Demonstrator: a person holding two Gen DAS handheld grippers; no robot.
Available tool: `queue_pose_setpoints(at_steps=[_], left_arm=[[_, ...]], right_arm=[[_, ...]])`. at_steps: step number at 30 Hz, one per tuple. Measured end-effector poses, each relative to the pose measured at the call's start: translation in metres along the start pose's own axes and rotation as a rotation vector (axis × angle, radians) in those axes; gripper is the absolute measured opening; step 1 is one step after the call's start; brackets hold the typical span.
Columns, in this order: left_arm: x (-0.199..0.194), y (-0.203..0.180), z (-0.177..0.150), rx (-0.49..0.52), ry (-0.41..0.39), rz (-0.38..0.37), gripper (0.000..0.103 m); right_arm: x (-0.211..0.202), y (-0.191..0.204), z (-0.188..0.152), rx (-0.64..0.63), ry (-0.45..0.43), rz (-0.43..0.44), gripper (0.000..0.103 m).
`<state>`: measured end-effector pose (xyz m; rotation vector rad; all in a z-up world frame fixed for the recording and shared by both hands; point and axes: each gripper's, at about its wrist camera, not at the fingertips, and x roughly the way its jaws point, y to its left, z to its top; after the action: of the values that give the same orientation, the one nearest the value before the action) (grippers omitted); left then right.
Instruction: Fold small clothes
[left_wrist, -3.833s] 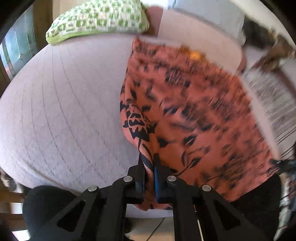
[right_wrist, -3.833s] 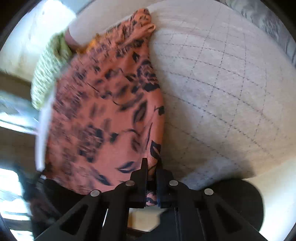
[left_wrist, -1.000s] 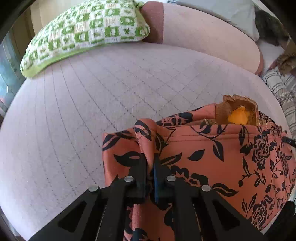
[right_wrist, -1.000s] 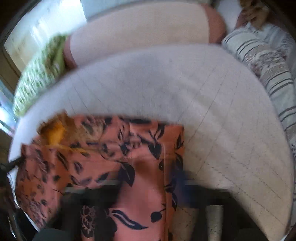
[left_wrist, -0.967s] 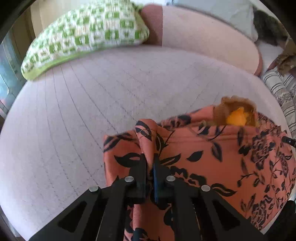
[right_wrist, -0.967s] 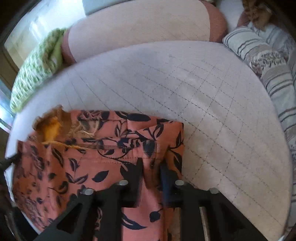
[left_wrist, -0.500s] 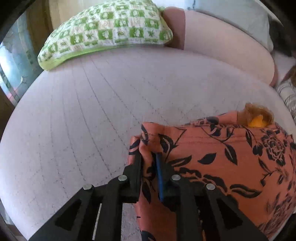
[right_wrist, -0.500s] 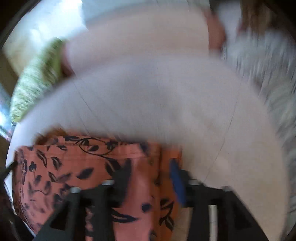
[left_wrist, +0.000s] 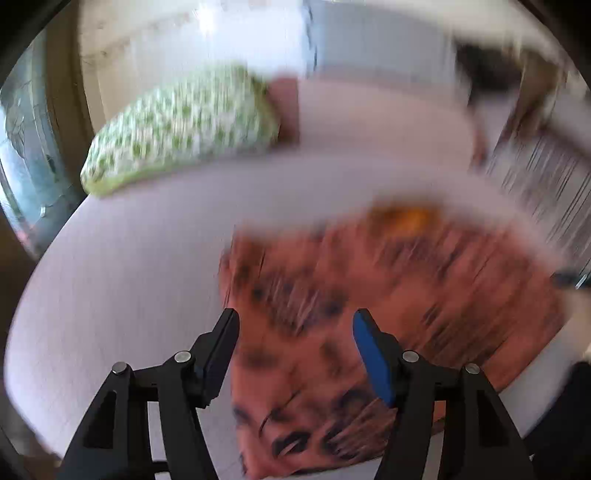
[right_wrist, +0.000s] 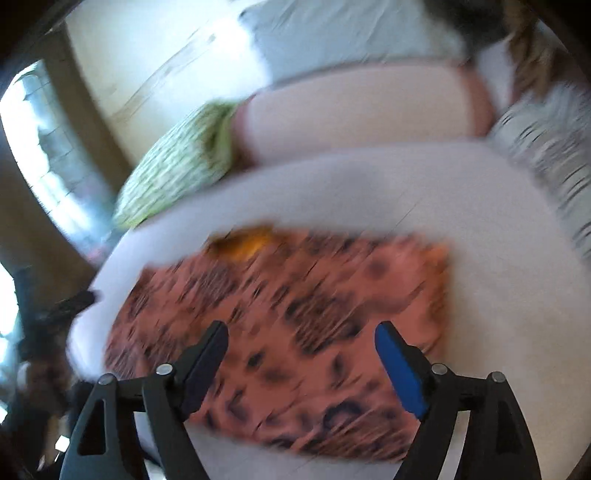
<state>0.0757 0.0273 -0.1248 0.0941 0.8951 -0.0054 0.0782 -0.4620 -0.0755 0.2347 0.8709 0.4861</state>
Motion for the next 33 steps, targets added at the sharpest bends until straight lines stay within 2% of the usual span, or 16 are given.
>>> queue_pose_setpoints(at_steps=[1,2,3,4,5,7,10,15,17,19,23,25,26,27,31,33], left_arm=[[0.025,0.002,-0.012,0.025,0.101,0.054,0.066],[0.033,0.013,-0.020,-0.021,0.123,0.022,0.066],[0.026,0.024,-0.020,-0.095,0.103,-0.008,0.067],[0.015,0.034,-0.016,-0.153,0.116,0.006,0.066],[0.005,0.038,-0.012,-0.169,0.097,0.020,0.066],[-0.024,0.039,-0.002,-0.153,-0.010,0.024,0.067],[-0.041,0.028,0.007,-0.097,-0.076,0.001,0.072],[-0.021,-0.005,-0.011,-0.003,-0.005,-0.004,0.074],[-0.010,-0.001,-0.014,-0.015,0.024,0.011,0.074],[-0.007,0.010,-0.017,-0.071,0.024,-0.005,0.074],[0.006,0.024,-0.021,-0.127,0.051,-0.003,0.074],[0.016,0.022,-0.025,-0.121,0.079,0.006,0.074],[0.019,0.023,-0.027,-0.129,0.080,0.002,0.074],[0.020,0.025,-0.028,-0.141,0.076,-0.004,0.075],[0.021,0.028,-0.032,-0.148,0.066,-0.014,0.077],[0.022,0.028,-0.030,-0.145,0.074,-0.011,0.077]], right_arm=[[0.014,-0.010,-0.009,0.022,0.050,-0.036,0.081],[0.033,-0.029,-0.018,0.072,0.122,-0.122,0.071],[0.042,-0.051,-0.027,0.151,0.146,-0.119,0.054],[0.036,-0.060,-0.030,0.205,0.115,-0.104,0.052],[0.025,-0.061,-0.026,0.244,0.101,-0.103,0.053],[0.008,-0.046,-0.014,0.210,0.080,-0.144,0.072],[-0.012,-0.018,0.007,0.099,0.010,-0.090,0.076],[0.021,-0.016,0.048,0.092,0.027,-0.028,0.076],[0.037,-0.030,0.063,0.108,0.032,-0.092,0.076],[0.045,-0.047,0.075,0.103,0.015,-0.270,0.076],[0.074,-0.083,0.076,0.136,0.097,-0.363,0.074],[0.095,-0.092,0.070,0.148,0.175,-0.295,0.031],[0.100,-0.091,0.069,0.148,0.187,-0.291,0.029],[0.098,-0.087,0.070,0.125,0.171,-0.305,0.016],[0.064,-0.059,0.077,0.041,0.040,-0.351,0.014],[0.084,-0.069,0.069,0.038,0.094,-0.404,0.016]])
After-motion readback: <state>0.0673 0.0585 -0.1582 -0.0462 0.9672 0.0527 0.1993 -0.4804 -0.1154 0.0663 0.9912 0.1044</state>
